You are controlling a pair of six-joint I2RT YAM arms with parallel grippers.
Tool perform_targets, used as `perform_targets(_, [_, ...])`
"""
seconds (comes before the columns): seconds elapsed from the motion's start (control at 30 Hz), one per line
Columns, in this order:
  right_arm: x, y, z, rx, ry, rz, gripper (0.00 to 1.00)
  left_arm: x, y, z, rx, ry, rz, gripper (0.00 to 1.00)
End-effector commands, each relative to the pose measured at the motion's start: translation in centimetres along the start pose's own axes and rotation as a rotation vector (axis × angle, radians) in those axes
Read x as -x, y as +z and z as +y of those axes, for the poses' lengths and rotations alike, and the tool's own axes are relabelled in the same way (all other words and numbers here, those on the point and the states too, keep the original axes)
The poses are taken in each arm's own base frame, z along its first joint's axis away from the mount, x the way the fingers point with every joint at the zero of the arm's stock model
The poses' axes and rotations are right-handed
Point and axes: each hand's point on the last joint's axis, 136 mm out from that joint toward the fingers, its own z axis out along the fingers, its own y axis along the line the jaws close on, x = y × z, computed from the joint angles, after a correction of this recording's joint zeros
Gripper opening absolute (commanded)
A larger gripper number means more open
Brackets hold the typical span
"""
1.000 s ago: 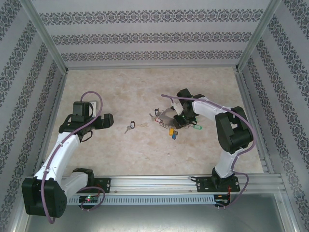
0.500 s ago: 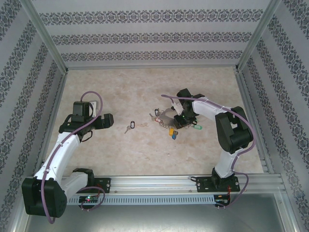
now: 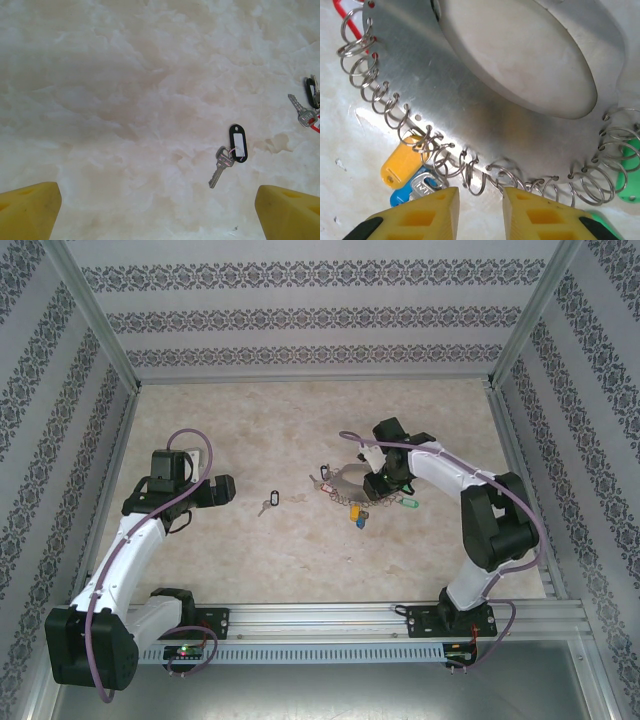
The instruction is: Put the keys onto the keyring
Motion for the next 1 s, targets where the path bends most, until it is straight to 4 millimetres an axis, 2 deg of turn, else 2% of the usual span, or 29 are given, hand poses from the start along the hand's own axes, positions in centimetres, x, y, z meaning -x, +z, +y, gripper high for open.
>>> perform_targets(0.0, [-0.9,0.3,0.2,0.018,-0.033,0.029,0.3,0.4,-0.4,-0.6,-0.018,-0.008,-0.006,1.0])
perform_targets(0.13, [-1.7,1.0,-0.2,0.002,-0.037,0.068,0.3,0.3,-0.5,-0.6,-0.018,-0.009,-0.006,1.0])
perform_targets(0.4, [-3.4,2.4,0.6,0.048,-0.156,0.116,0.28,0.3,-0.4,-0.6,-0.021,-0.009,-0.005,1.0])
perform_targets(0.7, [-3.3,3.0,-0.1,-0.002,-0.173,0.117,0.23,0.4,-0.4,-0.7,-0.023,-0.004,-0.008,1.0])
perform_targets(0.97, [-2.3,3.1,0.4,0.021,-0.158,0.067,0.25,0.5,-0.4,-0.7,-0.024,-0.002,-0.008,1.0])
